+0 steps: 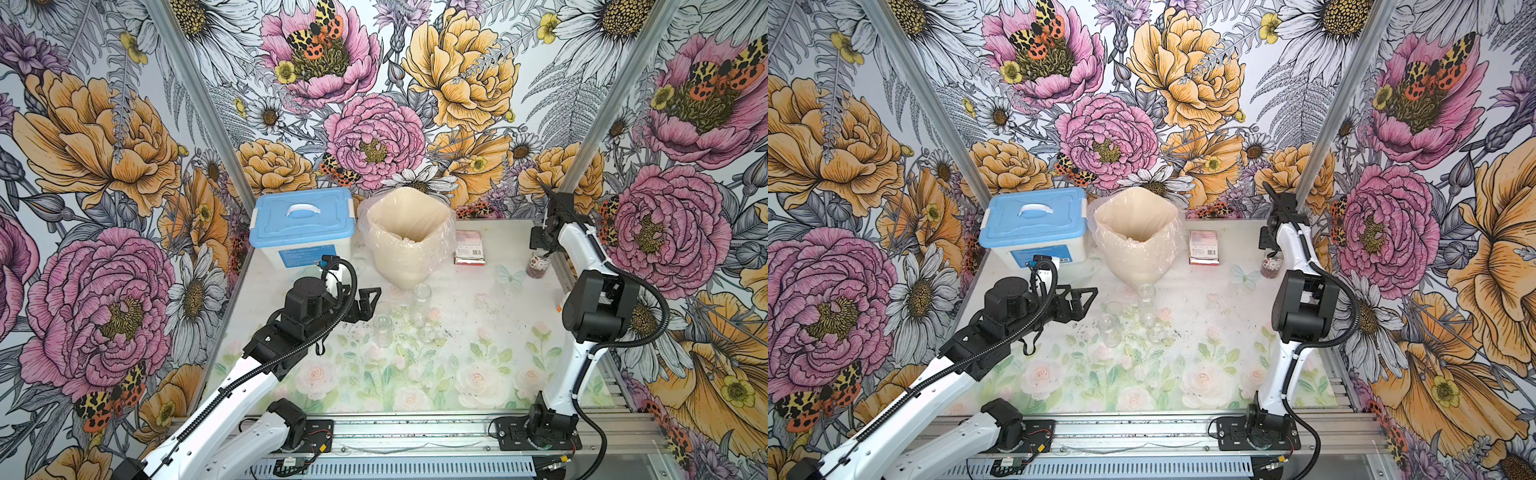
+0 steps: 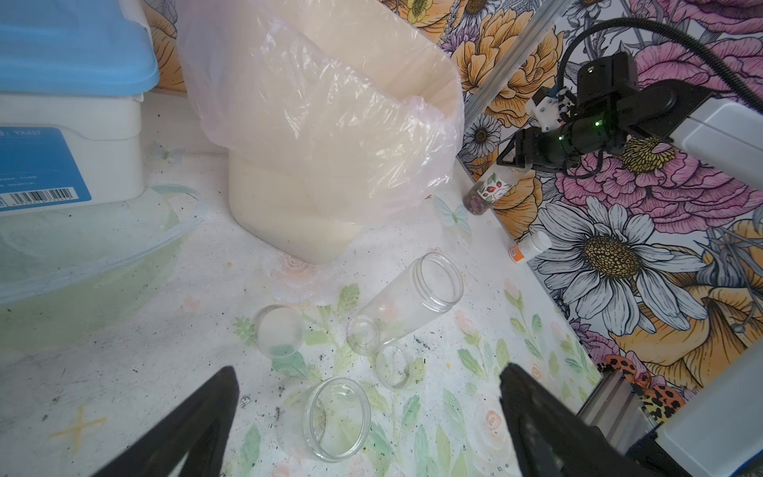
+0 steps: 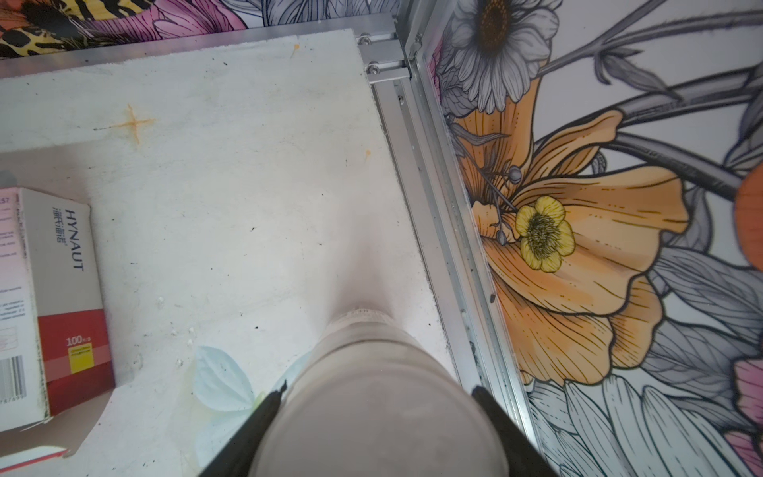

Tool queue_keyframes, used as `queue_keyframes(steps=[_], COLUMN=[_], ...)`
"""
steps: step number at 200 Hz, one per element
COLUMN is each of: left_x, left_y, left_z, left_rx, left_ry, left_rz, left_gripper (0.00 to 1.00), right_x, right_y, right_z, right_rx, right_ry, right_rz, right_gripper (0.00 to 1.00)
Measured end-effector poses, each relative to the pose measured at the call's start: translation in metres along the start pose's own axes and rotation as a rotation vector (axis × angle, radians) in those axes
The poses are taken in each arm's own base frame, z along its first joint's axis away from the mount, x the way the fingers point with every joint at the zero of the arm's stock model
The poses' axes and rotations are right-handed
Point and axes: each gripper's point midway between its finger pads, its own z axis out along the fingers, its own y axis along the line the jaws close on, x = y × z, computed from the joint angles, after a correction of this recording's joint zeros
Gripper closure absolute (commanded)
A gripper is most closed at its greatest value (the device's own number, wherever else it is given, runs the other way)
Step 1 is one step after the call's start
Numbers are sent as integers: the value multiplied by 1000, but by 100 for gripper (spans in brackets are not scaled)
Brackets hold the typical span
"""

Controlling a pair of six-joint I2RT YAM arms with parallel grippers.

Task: Empty the moldy dried flower tea in the jars
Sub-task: Pick up the jar from the center of the board.

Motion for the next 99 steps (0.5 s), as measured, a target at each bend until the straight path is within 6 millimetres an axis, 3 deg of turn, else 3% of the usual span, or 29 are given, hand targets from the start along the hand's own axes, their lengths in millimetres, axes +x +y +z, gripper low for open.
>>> queue_keyframes(steps=[62,99], left_x=[0,0], left_y=[0,0], left_z=[0,0], left_rx=[0,0], left_ry=[0,0], left_rz=[0,1], left_gripper=[1,1], right_x=[1,0], right_y=[7,14], right_z=[-6,-42], right_rx=[-50,-128], right_ry=[-4,-45], right_rz=[34,97], right_gripper=[44,47])
